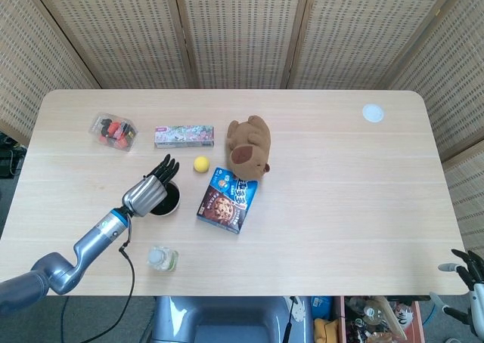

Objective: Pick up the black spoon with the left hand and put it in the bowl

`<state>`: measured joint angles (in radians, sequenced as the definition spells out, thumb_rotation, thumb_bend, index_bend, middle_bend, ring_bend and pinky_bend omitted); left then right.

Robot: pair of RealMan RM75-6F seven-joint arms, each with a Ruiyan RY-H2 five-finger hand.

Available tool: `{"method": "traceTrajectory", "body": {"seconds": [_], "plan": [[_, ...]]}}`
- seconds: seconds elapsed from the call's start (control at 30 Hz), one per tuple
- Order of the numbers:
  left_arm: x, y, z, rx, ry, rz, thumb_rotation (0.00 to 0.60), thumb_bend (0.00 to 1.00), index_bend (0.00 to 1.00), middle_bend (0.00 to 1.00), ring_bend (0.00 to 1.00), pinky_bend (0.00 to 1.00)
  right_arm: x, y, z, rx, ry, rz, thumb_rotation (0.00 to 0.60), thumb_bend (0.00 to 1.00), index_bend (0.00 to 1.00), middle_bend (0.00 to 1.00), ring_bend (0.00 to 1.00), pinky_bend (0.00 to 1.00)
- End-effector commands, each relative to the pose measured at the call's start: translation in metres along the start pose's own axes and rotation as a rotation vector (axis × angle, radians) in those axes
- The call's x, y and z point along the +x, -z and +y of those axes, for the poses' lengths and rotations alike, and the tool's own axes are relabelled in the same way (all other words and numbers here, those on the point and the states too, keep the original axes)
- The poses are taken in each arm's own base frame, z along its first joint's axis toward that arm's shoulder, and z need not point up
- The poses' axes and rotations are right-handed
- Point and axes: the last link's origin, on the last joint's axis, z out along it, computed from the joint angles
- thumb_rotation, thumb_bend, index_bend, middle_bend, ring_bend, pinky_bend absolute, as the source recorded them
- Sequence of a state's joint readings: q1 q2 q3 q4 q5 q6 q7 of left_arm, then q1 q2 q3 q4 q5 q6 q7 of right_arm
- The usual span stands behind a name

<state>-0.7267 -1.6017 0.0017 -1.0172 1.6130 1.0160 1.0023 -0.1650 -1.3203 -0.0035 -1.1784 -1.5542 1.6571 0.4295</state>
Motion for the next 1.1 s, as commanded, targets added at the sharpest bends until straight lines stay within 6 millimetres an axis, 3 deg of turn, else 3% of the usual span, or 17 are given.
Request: {"method": "traceTrajectory", "body": {"seconds": [0.03, 0.4, 0.7, 1.1], "plan": [[0.002, -0.003, 0.004, -0.002, 0.002, -0.003, 0.6, 0.46, 0.62, 0.06, 0.0, 0.0, 0.0, 0.0, 0.001, -0.002, -0.001, -0.001, 0.6, 0.3, 0.43, 0.27, 0.13, 0.24], [0.018, -0.02, 0.016, -0.006, 0.011, 0.011, 0.6, 0.46, 0.62, 0.05, 0.0, 0.0, -0.001, 0.002, 0.005, -0.017, -0.005, -0.004, 0.6, 0.3, 0.43, 0.27, 0.13, 0.24], [0.021, -0.033, 0.012, 0.023, -0.008, 0.001, 0.6, 0.46, 0.62, 0.05, 0.0, 0.0, 0.0, 0.003, 0.008, -0.03, -0.003, -0.001, 0.6, 0.3, 0.43, 0.27, 0.13, 0.24], [0.005, -0.015, 0.005, 0.026, -0.01, -0.016, 0.6, 0.46, 0.62, 0.05, 0.0, 0.0, -0.002, 0.003, 0.006, -0.024, -0.002, -0.007, 0.6, 0.3, 0.43, 0.27, 0.13, 0.24]]}}
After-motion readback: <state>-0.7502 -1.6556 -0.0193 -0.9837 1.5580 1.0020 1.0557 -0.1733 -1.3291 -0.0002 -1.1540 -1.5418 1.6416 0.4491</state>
